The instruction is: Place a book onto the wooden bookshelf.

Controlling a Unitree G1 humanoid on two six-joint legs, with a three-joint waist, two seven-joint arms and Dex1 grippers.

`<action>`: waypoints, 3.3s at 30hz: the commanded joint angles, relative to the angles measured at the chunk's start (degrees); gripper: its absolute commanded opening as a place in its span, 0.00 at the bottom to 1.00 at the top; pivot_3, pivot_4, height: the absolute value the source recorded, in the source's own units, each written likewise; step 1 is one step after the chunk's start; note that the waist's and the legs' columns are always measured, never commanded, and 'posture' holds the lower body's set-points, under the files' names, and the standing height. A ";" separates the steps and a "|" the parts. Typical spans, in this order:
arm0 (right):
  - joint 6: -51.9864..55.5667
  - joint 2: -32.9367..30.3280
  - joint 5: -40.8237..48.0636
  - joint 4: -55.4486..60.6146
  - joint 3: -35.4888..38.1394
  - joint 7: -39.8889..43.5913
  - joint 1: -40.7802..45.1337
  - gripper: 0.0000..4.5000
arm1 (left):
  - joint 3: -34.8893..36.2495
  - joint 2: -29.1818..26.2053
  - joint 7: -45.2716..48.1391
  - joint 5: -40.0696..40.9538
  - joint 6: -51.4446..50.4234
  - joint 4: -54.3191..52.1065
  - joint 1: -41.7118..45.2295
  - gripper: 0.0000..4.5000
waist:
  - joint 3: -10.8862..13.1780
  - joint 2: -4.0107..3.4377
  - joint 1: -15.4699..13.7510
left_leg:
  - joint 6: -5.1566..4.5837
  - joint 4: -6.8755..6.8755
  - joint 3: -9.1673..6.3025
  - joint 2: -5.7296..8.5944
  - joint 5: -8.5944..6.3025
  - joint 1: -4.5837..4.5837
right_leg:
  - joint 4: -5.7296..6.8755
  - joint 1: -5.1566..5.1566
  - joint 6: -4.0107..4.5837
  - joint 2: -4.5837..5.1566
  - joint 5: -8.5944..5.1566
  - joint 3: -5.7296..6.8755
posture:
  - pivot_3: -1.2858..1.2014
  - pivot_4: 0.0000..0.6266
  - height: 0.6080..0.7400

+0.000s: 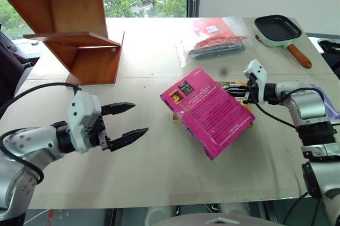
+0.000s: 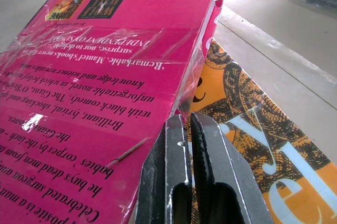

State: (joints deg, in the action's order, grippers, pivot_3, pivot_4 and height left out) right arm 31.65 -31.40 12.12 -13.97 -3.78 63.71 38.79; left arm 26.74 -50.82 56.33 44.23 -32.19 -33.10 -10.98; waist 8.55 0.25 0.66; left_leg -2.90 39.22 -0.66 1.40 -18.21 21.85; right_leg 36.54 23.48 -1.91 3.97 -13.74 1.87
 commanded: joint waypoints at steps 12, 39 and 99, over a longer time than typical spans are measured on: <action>-15.03 -2.62 3.04 -5.98 6.98 -0.35 -2.16 0.00 | -0.93 3.84 -1.68 3.23 -0.69 -3.71 -3.80 1.00 | 0.00 0.00 -0.10 | 0.00 0.00 0.00 0.00 0.00 0.00 | 0.00 0.00 0.00 -0.01 0.00 0.00 | 0.52 0.24 1.00; -14.70 -2.59 41.88 42.96 49.39 16.56 -74.61 0.98 | -25.89 26.96 -61.51 56.76 -16.00 12.91 4.74 1.00 | -0.44 -0.01 -2.06 | -0.34 0.00 -0.08 0.00 -0.19 -1.22 | 0.07 -1.18 0.22 0.02 -0.15 -0.15 | 0.52 0.24 1.00; -10.06 -19.10 36.17 22.24 33.68 7.15 -36.97 1.00 | -25.10 -14.21 -18.69 -16.59 9.72 8.71 48.53 0.05 | 0.28 0.26 -2.96 | -0.04 -0.36 -0.10 0.29 0.00 -0.68 | -0.70 -0.90 0.02 -0.32 -0.03 -0.16 | 0.52 0.24 1.00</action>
State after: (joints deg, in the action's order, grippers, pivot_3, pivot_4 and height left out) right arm 22.66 -49.67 48.92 9.46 29.93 70.37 -0.03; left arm 2.97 -64.09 36.89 36.31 -28.37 -25.80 35.64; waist 8.84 0.50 -2.30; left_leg -2.94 38.85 -0.77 1.68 -18.21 21.20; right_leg 35.81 22.62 -1.92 3.69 -13.77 1.69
